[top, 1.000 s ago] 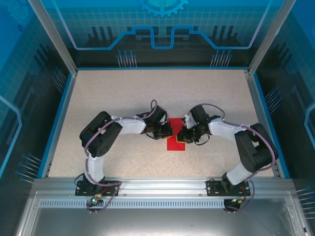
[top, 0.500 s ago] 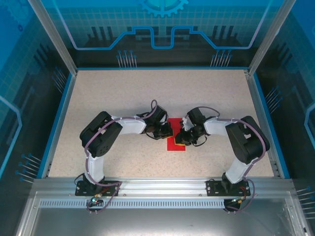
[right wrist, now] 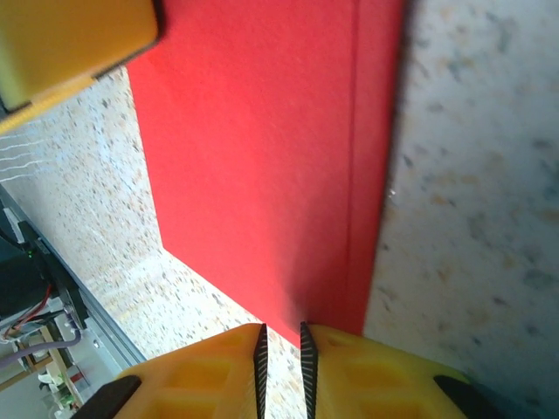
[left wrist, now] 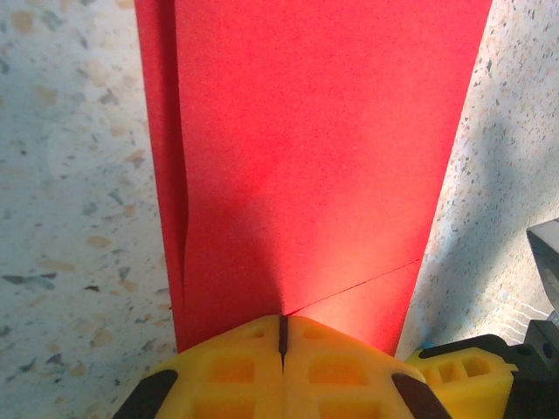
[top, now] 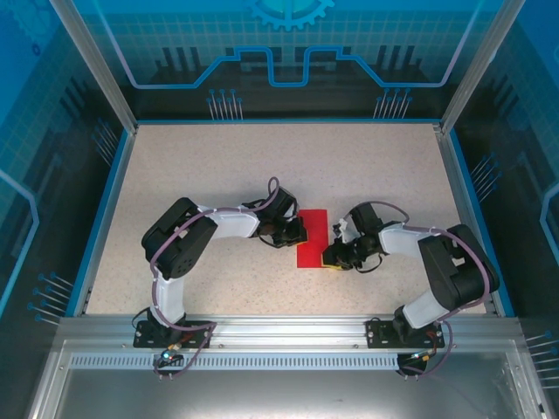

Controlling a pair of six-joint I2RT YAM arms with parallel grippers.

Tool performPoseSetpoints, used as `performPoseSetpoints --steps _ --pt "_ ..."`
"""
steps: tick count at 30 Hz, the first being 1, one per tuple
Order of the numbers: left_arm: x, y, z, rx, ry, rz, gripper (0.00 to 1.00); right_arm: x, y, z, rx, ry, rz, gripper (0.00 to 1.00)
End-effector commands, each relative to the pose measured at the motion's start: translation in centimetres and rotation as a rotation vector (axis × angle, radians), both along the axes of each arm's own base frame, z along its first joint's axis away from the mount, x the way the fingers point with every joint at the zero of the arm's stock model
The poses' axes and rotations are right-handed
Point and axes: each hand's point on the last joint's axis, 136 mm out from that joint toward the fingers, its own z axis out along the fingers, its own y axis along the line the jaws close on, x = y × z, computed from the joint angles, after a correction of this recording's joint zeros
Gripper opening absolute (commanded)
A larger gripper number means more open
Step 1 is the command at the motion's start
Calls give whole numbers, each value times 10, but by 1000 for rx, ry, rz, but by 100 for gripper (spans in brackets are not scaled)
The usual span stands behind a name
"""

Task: Fold a paper plane with a square sheet of paper (pick it up from the middle)
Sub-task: Fold the triangle a second time at the center of the table, then turn over the paper at the center of the table.

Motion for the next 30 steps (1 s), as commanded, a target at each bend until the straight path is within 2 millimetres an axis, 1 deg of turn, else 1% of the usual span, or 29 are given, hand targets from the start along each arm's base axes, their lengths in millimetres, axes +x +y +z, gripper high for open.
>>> performPoseSetpoints --steps 1,5,7,9,11,14,16,21,28,30 --pt "-8 21 -29 87 54 14 0 -23 -22 -8 -86 85 -22 21" --pt "-7 16 -22 63 47 2 0 2 -23 14 -74 -9 -64 28" --pt "-6 13 -17 48 45 -3 0 16 -23 22 -73 -46 -76 34" --pt "-4 10 -12 36 38 -9 0 29 -23 23 -74 -60 -96 37" --pt "-3 7 -8 24 29 -12 0 38 -17 24 -49 -55 -97 38" --pt "-3 3 -4 8 26 -22 0 48 -10 23 -20 -46 -98 39" --pt "-1 1 -2 2 21 -23 0 51 -14 17 -54 -35 -108 39" --pt "-2 1 -2 3 24 -22 0 50 -11 9 -46 -3 -99 40" --pt "-3 2 -4 3 28 -24 0 46 3 8 33 15 -68 35" --pt "-2 1 -3 -1 28 -24 0 45 6 7 44 21 -64 35"
